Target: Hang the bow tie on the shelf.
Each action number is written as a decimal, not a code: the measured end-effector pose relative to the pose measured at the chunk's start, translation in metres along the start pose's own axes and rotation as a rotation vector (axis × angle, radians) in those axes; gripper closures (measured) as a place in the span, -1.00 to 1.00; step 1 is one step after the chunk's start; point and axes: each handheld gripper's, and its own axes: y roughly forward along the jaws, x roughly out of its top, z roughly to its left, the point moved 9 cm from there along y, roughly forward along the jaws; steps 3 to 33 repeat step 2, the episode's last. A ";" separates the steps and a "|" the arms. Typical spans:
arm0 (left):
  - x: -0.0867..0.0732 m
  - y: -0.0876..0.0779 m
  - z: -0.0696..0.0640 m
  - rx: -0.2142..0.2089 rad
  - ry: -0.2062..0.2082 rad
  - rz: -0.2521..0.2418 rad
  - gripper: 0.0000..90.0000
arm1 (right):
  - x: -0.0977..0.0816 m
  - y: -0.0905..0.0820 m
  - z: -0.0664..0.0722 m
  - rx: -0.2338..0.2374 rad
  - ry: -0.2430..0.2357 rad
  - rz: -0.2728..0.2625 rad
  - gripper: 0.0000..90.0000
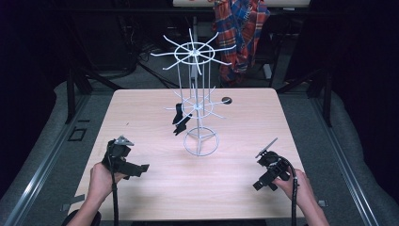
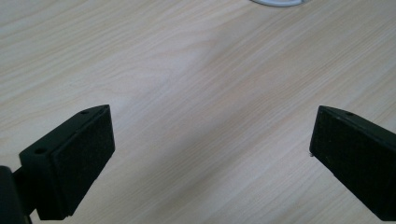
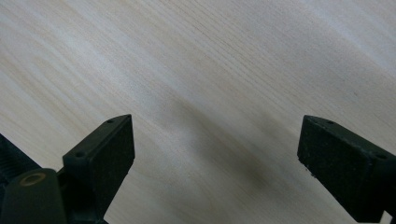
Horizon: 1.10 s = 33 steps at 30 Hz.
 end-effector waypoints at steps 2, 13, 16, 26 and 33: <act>0.001 0.000 0.001 0.000 0.000 -0.010 -1.00 | 0.000 0.002 0.002 0.011 0.021 -0.006 -0.75; 0.001 0.000 0.001 0.000 0.000 -0.010 -1.00 | 0.000 0.002 0.002 0.011 0.021 -0.006 -0.75; 0.001 0.000 0.001 0.000 0.000 -0.010 -1.00 | 0.000 0.002 0.002 0.011 0.021 -0.006 -0.75; 0.001 0.000 0.001 0.000 0.000 -0.010 -1.00 | 0.000 0.002 0.002 0.011 0.021 -0.006 -0.75; 0.001 0.000 0.001 0.000 0.000 -0.010 -1.00 | 0.000 0.002 0.002 0.011 0.021 -0.006 -0.75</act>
